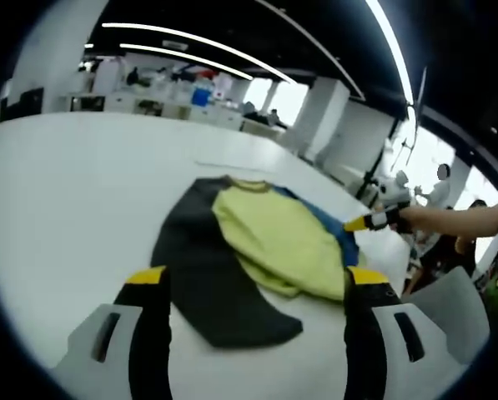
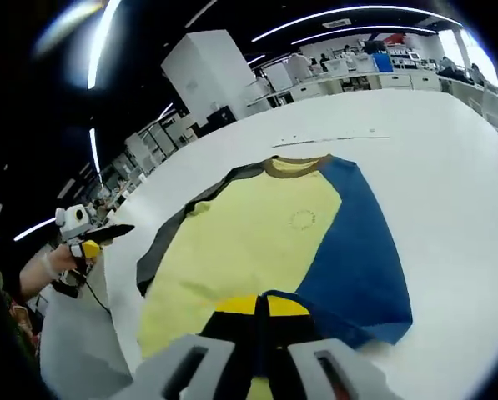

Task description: Fold the garment on the visible template until the final outline fits inside the template.

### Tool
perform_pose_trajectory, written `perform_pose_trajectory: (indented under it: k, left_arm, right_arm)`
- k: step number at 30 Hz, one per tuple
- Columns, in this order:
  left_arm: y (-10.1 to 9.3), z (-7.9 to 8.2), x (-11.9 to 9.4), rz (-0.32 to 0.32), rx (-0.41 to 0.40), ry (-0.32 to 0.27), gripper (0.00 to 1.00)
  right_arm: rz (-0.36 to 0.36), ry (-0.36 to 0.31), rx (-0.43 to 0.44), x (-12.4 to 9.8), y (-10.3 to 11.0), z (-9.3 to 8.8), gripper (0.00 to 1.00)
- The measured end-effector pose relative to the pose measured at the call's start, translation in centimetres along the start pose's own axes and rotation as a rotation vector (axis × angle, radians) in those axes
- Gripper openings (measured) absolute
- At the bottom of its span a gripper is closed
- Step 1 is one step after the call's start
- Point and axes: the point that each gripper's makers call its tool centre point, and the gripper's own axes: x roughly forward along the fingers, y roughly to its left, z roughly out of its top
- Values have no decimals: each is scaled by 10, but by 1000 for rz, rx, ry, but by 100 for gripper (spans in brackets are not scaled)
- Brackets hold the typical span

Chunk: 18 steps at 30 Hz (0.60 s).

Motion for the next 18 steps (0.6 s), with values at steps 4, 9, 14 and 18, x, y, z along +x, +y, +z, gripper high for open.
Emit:
perform_pose_trajectory:
  k: [4,9,14,18]
  left_arm:
    - [2,0,-1,8,-7,0,82]
    - [1,-1,0,6,-8,3,82]
    - [-1,0,2,2,-6,0,82]
    - [-2,0,3,-1,-5,-1,82]
  right_arm:
    - [-8,21,-10,1,-8,-5,0]
    - [-15,35,-63,3,-13,-7,0]
    - [-8,14,-127,-1,-9,-4,6]
    - [2,10,-176,-4,-5,-4,22]
